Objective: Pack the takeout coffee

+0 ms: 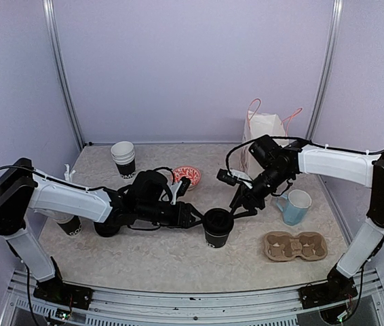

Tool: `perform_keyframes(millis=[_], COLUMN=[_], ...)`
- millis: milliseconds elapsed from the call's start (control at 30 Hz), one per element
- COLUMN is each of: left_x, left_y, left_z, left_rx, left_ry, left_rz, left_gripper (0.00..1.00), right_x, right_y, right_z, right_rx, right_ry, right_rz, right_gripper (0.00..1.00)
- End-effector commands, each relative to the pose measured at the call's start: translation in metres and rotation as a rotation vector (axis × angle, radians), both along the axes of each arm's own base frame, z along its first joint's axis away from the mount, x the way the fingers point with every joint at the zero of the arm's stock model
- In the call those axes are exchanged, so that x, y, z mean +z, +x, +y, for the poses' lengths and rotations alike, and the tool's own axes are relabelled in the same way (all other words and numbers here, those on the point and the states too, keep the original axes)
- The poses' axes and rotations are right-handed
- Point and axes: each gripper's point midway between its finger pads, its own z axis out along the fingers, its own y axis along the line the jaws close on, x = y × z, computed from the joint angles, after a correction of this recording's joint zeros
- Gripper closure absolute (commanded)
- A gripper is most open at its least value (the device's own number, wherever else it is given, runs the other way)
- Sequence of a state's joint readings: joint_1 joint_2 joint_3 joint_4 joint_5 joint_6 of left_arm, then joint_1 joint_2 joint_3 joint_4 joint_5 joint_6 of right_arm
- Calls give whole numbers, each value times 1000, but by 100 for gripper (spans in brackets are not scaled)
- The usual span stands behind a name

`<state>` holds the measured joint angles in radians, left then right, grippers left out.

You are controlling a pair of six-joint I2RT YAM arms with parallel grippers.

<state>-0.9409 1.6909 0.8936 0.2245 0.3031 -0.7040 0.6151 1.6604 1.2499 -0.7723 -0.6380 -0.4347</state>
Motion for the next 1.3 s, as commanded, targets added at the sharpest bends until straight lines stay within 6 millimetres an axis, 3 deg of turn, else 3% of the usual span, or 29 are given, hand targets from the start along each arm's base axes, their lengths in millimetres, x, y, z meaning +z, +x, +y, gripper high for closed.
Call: perform_keyframes(millis=[0,567,867,1133,1267], left_x=[-16,-33,-43,-85,-87], left_y=[3,-1,-1,3,-5], left_z=[3,5,4,31,30], left_rx=[5,-8,-12,54,23], left_ry=[53,100,130,302,316], left_rz=[29,63,79,148,145], left_gripper=[53,55,55,57,58], right_x=[9,-18,-36,-67,-69], right_y=[4,0,7,17,16], right_z=[-7,-11,-13,-25,-26], right_rx=[-29,-42,-82,-144,-150], right_ry=[40,1,-47,-151,-158], right_rz=[43,168,189,167,158], right_gripper=[44,45,50,57,58])
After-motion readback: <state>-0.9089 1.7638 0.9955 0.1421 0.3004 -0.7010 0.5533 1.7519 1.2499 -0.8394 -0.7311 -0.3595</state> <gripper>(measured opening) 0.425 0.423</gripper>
